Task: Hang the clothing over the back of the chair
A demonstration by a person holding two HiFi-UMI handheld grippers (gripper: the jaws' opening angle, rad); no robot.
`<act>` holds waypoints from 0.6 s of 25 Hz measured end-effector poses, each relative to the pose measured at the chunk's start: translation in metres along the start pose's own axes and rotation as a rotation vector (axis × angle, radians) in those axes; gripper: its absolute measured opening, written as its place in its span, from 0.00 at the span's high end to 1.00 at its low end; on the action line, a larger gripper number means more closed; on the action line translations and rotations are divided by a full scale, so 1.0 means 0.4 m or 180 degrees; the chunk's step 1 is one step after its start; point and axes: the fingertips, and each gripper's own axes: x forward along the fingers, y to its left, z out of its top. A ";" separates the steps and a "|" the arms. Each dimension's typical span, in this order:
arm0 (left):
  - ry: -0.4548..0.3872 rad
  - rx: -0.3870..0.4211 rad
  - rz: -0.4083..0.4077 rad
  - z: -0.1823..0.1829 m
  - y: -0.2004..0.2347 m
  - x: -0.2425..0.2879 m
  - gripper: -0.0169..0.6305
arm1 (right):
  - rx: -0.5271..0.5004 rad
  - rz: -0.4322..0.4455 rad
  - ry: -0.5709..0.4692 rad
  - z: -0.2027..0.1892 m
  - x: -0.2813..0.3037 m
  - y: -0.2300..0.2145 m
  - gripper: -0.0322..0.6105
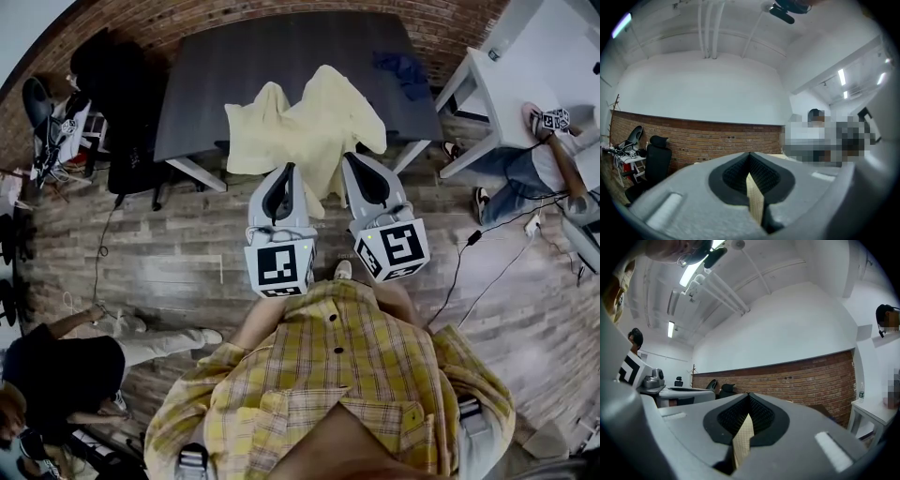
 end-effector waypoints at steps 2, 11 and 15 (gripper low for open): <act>0.0010 -0.0011 0.0007 -0.003 0.001 0.000 0.97 | -0.0002 0.0016 0.0009 -0.004 0.000 0.005 0.95; 0.0023 -0.0026 -0.0004 -0.004 -0.009 -0.011 0.97 | 0.0001 0.0026 0.0012 -0.006 -0.016 0.008 0.95; 0.0026 -0.0019 -0.0011 -0.003 -0.014 -0.011 0.97 | 0.0001 0.0037 0.0015 -0.007 -0.019 0.006 0.95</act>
